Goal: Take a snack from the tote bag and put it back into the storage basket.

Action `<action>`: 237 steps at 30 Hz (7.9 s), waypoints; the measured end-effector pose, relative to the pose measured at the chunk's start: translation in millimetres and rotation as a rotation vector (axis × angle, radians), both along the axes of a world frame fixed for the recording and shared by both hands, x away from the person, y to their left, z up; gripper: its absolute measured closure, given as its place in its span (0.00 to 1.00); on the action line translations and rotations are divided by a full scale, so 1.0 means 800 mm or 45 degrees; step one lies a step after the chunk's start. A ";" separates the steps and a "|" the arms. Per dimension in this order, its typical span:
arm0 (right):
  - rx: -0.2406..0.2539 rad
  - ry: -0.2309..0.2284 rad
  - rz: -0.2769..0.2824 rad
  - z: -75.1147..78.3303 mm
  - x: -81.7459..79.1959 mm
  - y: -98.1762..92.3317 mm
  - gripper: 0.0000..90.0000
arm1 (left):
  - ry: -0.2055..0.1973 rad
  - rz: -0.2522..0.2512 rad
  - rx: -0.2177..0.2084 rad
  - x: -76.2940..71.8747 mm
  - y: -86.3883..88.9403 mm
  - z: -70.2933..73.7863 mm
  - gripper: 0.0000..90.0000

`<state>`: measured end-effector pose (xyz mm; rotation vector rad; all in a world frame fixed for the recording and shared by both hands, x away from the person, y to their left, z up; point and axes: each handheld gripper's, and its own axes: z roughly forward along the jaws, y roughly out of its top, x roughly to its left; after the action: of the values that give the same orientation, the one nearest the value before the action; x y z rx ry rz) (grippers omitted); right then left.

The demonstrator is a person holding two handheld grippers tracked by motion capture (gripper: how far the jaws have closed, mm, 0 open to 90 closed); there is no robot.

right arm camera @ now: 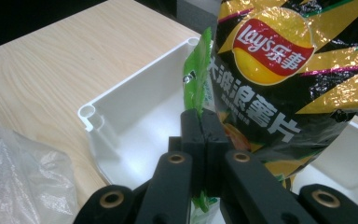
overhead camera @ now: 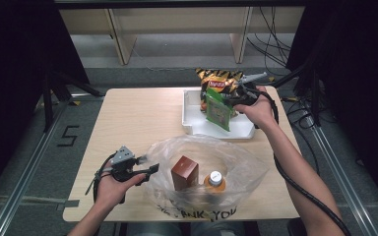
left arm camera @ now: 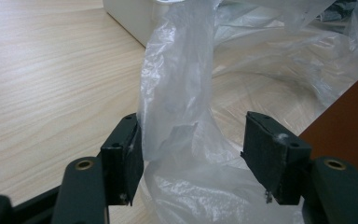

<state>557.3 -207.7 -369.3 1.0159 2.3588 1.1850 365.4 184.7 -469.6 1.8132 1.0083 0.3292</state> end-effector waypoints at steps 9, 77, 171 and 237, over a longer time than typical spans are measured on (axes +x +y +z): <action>-0.002 -0.016 -0.014 -0.006 0.005 0.002 1.00 | 0.000 -0.001 0.001 0.000 0.000 0.000 0.43; -0.121 -0.025 -0.170 -0.014 0.017 -0.002 0.61 | 0.002 -0.008 -0.006 0.001 -0.002 -0.001 0.43; -0.138 0.040 -0.281 -0.050 -0.008 -0.013 0.76 | -0.009 -0.015 0.006 -0.001 -0.003 0.000 0.43; 0.091 -0.008 0.078 -0.001 -0.188 -0.003 0.66 | -0.010 0.004 -0.008 -0.003 -0.004 0.001 0.41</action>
<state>406.6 -209.7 -370.2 0.9669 2.3737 1.3017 363.0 181.5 -468.8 1.8035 1.0054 0.3341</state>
